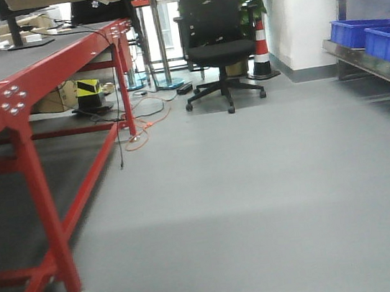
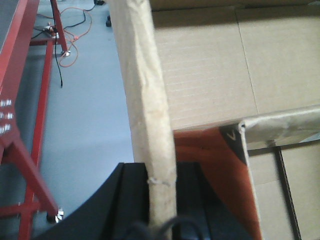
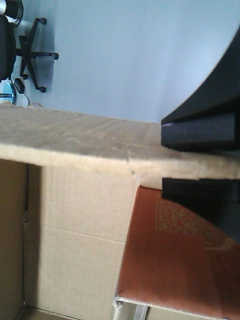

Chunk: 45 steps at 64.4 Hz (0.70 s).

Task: Stack two boxes on right shelf middle
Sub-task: 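Hold the boxes in both grippers while driving away from the table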

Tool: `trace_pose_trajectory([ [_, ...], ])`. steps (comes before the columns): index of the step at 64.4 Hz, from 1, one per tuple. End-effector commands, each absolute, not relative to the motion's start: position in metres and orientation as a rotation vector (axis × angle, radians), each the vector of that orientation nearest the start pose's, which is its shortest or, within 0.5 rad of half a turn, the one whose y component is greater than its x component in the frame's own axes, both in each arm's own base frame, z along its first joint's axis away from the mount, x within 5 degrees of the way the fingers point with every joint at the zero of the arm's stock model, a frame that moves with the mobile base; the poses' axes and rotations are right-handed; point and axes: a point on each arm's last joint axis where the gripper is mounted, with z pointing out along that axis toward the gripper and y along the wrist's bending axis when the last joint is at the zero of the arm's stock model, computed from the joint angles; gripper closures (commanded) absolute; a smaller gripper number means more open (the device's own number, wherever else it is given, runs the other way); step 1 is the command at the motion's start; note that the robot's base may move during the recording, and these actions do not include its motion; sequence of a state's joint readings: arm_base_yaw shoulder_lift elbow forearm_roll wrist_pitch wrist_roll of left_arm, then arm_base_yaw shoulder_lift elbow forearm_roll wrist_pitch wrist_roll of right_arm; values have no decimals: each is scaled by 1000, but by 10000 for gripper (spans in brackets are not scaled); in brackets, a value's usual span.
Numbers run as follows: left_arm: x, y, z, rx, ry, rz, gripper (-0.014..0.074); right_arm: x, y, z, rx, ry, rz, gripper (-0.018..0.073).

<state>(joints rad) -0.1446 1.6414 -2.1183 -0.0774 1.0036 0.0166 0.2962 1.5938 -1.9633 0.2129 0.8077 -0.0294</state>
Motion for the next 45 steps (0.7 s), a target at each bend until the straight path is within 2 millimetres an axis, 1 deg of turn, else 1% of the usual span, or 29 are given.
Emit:
trace_pose_trajectory([
  [1,331,-53,526,159,1956,-172,707,319,110,524,-248,1791,437,712],
  [45,331,-52,526,157,1954,-166,707,319,110,524,-247,1789,437,712],
])
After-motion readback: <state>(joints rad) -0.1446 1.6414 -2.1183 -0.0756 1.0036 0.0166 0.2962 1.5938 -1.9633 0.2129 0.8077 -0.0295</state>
